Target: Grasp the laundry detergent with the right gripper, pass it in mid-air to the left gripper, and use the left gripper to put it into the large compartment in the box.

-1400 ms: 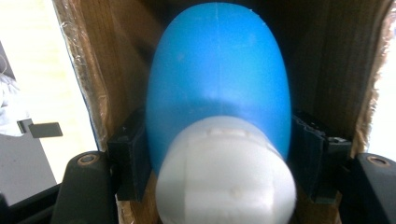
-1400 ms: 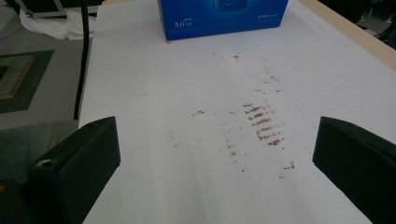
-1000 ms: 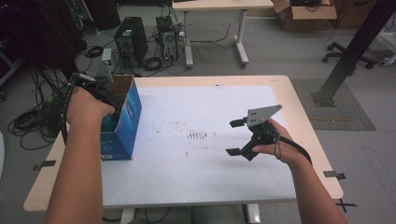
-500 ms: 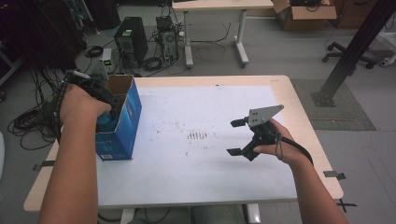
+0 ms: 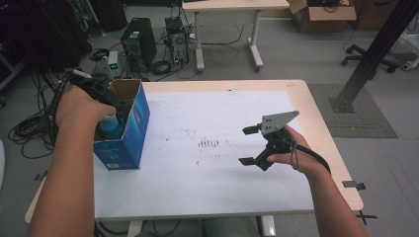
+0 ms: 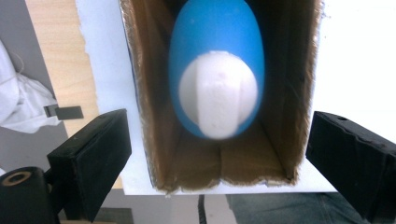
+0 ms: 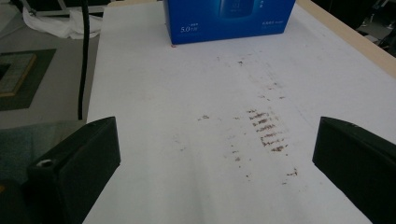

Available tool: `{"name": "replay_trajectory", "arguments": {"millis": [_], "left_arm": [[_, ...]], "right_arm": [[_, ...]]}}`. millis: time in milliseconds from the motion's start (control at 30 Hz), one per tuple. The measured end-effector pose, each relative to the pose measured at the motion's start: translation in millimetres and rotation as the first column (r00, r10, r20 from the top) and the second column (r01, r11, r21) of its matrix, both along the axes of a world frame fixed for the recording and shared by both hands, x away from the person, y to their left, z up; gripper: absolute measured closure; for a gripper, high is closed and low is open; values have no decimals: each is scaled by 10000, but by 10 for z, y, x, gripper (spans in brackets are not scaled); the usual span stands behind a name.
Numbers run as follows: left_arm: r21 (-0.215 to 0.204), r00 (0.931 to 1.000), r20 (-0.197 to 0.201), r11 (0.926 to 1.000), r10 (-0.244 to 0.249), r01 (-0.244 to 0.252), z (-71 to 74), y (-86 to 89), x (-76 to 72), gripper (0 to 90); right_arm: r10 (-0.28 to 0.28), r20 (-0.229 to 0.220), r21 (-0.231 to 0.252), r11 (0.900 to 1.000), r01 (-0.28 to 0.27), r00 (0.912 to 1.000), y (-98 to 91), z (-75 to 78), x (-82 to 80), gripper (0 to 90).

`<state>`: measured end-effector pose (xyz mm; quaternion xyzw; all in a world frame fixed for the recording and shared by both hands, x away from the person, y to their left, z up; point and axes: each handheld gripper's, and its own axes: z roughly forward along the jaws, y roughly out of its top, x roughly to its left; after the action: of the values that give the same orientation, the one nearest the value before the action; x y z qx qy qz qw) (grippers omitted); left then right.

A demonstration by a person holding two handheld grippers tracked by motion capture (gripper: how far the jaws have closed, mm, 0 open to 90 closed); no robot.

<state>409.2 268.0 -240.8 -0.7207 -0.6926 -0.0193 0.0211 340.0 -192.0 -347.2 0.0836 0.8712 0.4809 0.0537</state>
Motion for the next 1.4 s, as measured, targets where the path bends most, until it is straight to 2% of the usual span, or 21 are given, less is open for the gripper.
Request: {"name": "replay_trajectory", "arguments": {"millis": [67,300,467,533,567,700,733,767,800,833,900,967,1033,1067,1100,1133,1167,1233,1300,1367,1400], "left_arm": [[65,10000,20,9999,-78,78,32,-23,-10,14],[167,9980,123,9980,-614,612,177,-130,-40,2],[84,9913,318,9918,-1276,1274,316,-233,-49,2],[198,9820,433,9829,-1837,1830,416,-325,-55,2],[198,9820,433,9829,-1837,1830,416,-325,-55,2],[236,9608,694,9633,-2683,2673,552,-459,-60,3],[152,9464,816,9498,-3125,3124,600,-513,-63,3],[70,9396,898,9436,-3301,3309,622,-538,-64,2],[-12,9209,1000,9255,-3767,3787,667,-601,-70,3],[-12,9209,1000,9255,-3767,3787,667,-601,-70,2],[49,8935,1072,8989,-4361,4382,719,-686,-78,3],[-7,8743,1116,8797,-4725,4755,743,-747,-82,2],[-44,8446,1103,8495,-5239,5275,763,-828,-86,2],[42,8085,1093,8137,-5782,5813,769,-896,-94,2],[42,8085,1093,8137,-5782,5813,769,-896,-94,2],[30,7902,1139,7956,-6021,6058,767,-936,-102,2],[-23,7660,1095,7705,-6335,6375,769,-980,-108,2],[251,7269,1039,7324,-6788,6804,763,-1048,-127,5],[217,7026,912,7068,-7057,7071,740,-1098,-136,4],[224,6705,687,6731,-7387,7392,697,-1150,-145,2],[172,6486,488,6500,-7595,7598,650,-1200,-157,2]], "right_arm": [[16,38,-9,10000,-15,10000,3,16,-8,9],[44,113,-20,10000,-44,9999,-1,55,-14,9],[40,124,-79,10000,-39,9999,-17,93,-2,9],[49,176,-145,9999,-47,9998,-31,134,17,10],[49,176,-145,9999,-47,9998,-31,134,17,10],[27,231,-214,9998,-22,9997,-56,215,54,10],[11,250,-296,9996,-4,9997,-60,238,62,10],[19,300,-422,9991,-7,9995,-67,276,79,10],[24,342,-580,9983,-4,9994,-73,317,92,10],[43,377,-678,9977,-17,9993,-78,347,104,10],[30,420,-790,9969,4,9991,-82,380,116,10],[23,518,-1009,9949,30,9987,-91,456,137,10],[30,584,-1212,9926,41,9983,-98,520,159,10],[36,637,-1372,9905,52,9980,-98,576,180,12],[39,669,-1483,9889,61,9977,-99,608,192,13],[39,669,-1483,9889,61,9977,-99,608,192,13],[70,732,-1728,9849,58,9973,-97,688,213,13],[109,765,-1810,9835,31,9970,-96,713,220,13],[210,799,-2057,9786,-42,9966,-92,781,232,14],[257,762,-2387,9711,-68,9968,-80,837,246,16],[338,732,-2802,9599,-120,9967,-55,888,256,17]]}}
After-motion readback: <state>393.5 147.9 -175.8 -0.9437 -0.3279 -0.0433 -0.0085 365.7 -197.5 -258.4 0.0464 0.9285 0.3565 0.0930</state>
